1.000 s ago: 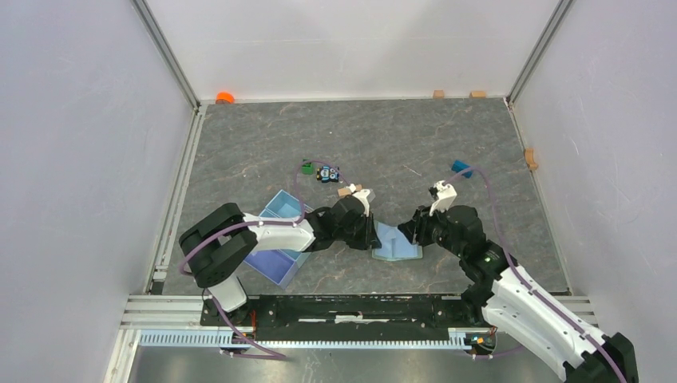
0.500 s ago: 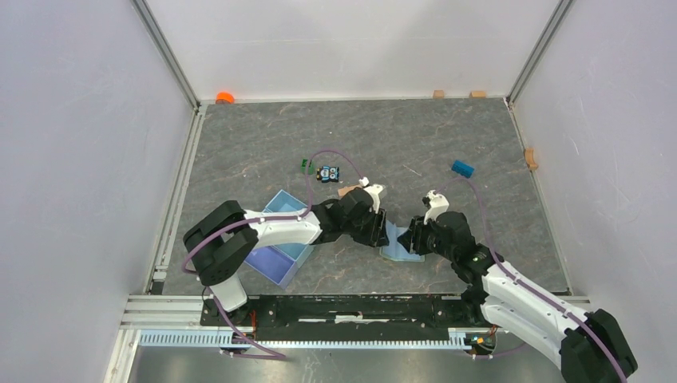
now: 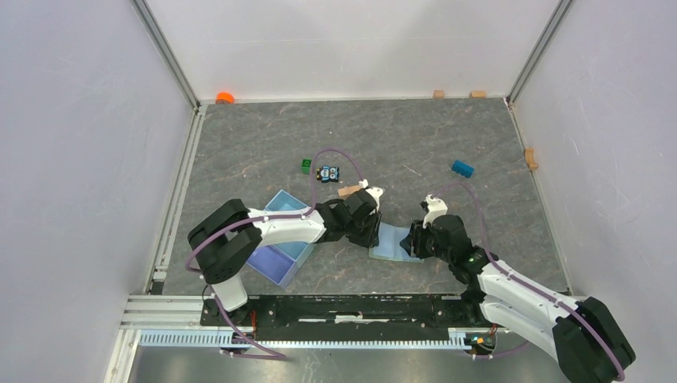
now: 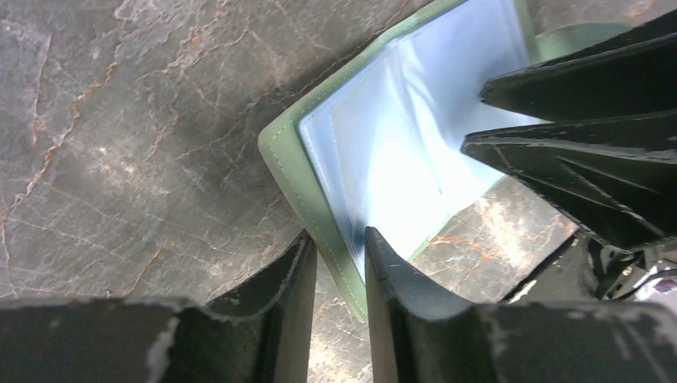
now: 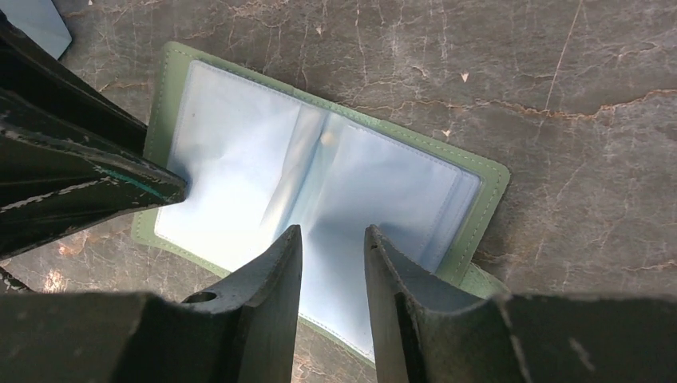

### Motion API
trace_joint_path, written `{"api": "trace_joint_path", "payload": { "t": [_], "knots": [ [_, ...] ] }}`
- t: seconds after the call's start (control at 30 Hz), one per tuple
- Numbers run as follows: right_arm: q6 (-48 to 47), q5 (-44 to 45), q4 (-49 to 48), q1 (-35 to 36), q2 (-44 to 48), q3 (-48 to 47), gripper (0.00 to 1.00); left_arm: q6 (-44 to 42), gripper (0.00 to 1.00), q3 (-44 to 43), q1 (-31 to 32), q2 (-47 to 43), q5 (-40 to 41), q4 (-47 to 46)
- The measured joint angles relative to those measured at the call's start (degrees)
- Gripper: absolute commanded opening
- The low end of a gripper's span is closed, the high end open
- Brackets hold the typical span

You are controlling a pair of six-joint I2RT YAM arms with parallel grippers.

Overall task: Put the credit cards into the card holder
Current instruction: Open the card holder at the center of the board.

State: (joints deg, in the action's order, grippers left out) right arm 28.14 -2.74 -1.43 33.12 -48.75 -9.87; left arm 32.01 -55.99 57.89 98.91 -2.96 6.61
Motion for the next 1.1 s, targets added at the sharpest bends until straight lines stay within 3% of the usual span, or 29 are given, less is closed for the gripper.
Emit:
{"api": "trace_joint_path", "payload": {
  "t": [0.23,0.43,0.77,1.1],
  "knots": [
    [-0.37,0.42,0.15,0.0,0.76,-0.02,0.43,0.0,0.27,-0.04,0.0,2.08,1.03,1.01],
    [-0.68,0.9,5.53,0.0,3.69,-2.05,0.46,-0.15,0.38,-0.72,0.0,2.73,1.46,1.11],
    [-3.82,3.41,15.3,0.0,5.95,-13.94,0.48,-1.95,0.53,-3.93,0.0,2.62,1.46,4.2],
    [-4.46,3.23,15.93,-0.02,4.31,-14.64,0.36,-3.28,0.53,-6.56,0.0,0.02,1.46,5.68]
  ]
}}
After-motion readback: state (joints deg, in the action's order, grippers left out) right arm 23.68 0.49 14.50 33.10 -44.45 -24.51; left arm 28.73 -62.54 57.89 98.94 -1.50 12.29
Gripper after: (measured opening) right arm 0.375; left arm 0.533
